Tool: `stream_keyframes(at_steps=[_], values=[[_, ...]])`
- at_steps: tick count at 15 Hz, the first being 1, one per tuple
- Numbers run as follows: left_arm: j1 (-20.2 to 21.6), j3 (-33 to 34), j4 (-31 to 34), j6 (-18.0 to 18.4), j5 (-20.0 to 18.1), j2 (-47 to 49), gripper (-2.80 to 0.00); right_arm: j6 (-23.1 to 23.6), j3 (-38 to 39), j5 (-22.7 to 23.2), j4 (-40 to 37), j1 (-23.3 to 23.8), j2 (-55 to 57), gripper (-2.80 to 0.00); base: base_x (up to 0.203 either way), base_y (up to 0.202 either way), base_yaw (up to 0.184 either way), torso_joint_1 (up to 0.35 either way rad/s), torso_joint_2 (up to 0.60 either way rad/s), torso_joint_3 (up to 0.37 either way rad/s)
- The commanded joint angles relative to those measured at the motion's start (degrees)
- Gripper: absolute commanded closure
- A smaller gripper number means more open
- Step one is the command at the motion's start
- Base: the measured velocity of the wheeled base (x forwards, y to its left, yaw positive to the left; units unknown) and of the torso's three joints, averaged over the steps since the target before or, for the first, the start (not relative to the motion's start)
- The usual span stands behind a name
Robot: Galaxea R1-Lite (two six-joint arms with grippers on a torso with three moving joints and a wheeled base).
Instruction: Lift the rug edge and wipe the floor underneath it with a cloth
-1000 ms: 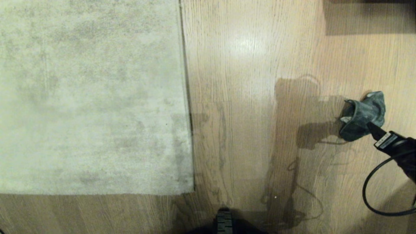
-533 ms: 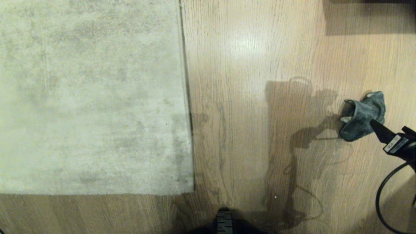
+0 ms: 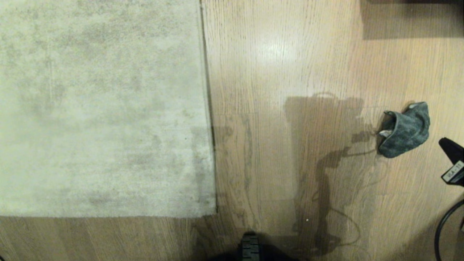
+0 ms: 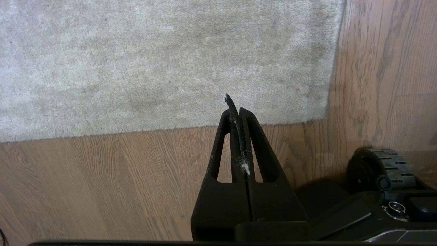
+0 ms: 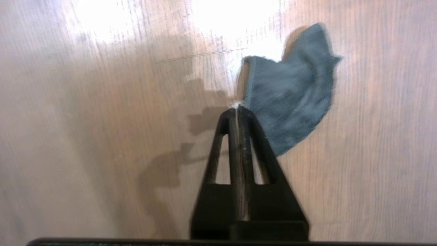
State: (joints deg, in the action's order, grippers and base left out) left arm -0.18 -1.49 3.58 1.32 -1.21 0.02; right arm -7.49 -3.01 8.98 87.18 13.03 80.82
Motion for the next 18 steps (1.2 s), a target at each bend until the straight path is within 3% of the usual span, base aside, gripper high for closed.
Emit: stream_keyframes(at_steps=[1, 7, 13, 18], values=[[0.0, 0.0, 0.0, 0.0, 0.0, 0.1, 0.00, 0.0, 2.7, 2.4, 2.5, 0.0, -3.9, 0.00, 0.000, 0.000, 0.000, 0.000, 0.00, 0.000], [0.0, 0.0, 0.0, 0.0, 0.0, 0.1, 0.00, 5.5, 3.0, 5.0, -6.2, 0.1, -13.2, 0.00, 0.000, 0.000, 0.000, 0.000, 0.00, 0.000], [0.0, 0.0, 0.0, 0.0, 0.0, 0.1, 0.00, 6.5, 3.0, 10.9, -31.7, 0.1, -32.4, 0.00, 0.000, 0.000, 0.000, 0.000, 0.00, 0.000], [0.0, 0.0, 0.0, 0.0, 0.0, 0.1, 0.00, 6.6, 3.0, 11.7, -50.7, 0.2, -49.4, 0.00, 0.000, 0.000, 0.000, 0.000, 0.00, 0.000]])
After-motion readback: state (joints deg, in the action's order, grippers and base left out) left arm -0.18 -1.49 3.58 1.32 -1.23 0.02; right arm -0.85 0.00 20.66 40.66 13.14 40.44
